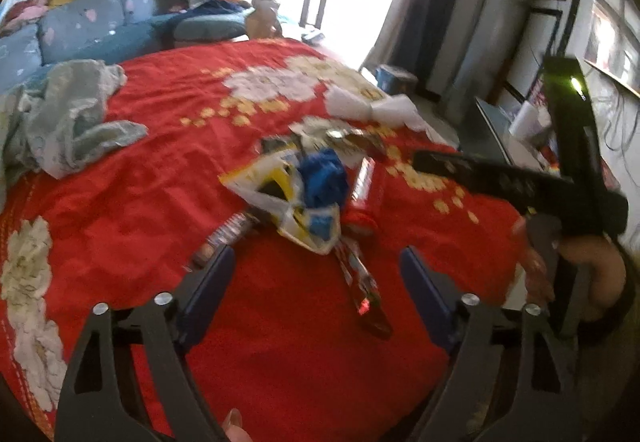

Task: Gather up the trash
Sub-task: 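Move both open tools back toward the remaining trash on the bedspread, then grasp the red bottle with the right tool while the left tool grasps a red-silver wrapper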

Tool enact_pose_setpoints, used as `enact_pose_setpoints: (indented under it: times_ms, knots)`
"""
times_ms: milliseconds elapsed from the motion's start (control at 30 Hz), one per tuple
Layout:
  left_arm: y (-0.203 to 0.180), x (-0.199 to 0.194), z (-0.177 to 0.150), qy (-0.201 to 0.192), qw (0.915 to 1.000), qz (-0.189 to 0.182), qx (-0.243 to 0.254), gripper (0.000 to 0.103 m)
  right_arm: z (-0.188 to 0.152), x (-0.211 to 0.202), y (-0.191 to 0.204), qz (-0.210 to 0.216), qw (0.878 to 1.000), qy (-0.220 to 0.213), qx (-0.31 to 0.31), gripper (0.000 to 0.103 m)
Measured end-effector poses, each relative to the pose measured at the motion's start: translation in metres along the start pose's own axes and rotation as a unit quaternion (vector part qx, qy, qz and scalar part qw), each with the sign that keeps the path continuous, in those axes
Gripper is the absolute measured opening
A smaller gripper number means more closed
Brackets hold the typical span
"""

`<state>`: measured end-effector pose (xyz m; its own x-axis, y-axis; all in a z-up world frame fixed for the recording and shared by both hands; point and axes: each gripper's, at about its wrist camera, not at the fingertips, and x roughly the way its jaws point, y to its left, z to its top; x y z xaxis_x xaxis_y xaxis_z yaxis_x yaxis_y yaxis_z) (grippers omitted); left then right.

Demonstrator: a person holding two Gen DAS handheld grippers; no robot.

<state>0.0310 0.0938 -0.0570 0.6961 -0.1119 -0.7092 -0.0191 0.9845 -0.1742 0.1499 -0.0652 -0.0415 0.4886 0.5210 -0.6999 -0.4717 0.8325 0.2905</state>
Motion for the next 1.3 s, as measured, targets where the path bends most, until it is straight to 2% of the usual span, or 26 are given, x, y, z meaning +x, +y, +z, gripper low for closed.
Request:
enact_pose_setpoints:
  times_ms: [100,367,567,800,933,1100,1300]
  knots:
    - [-0.01,0.009,-0.008,0.019,0.9996,-0.016,0.014,0.062,0.002,0.009,0.002,0.011,1.0,0.014,0.005,0.07]
    - [-0.017,0.028,-0.022,0.051,0.9979,-0.035,0.02,0.042,0.005,0.032,0.004,0.029,0.998,0.048,0.026,0.056]
    - [-0.013,0.033,-0.023,0.058,0.9974,-0.041,0.013,0.026,0.002,0.052,0.001,0.044,0.995,0.08,0.047,0.045]
    - [-0.011,0.035,-0.023,0.058,0.9971,-0.047,0.014,0.018,-0.003,0.064,-0.002,0.078,0.989,0.095,0.079,0.04]
    - [-0.012,0.035,-0.022,0.056,0.9972,-0.048,0.016,0.017,-0.004,0.059,-0.01,0.09,0.987,0.088,0.098,0.033]
    - [-0.012,0.036,-0.021,0.055,0.997,-0.051,0.018,0.016,-0.004,0.051,-0.019,0.092,0.987,0.08,0.106,0.03]
    - [-0.018,0.034,-0.02,0.051,0.9969,-0.053,0.027,0.014,-0.004,0.038,-0.018,0.088,0.99,0.066,0.087,0.028]
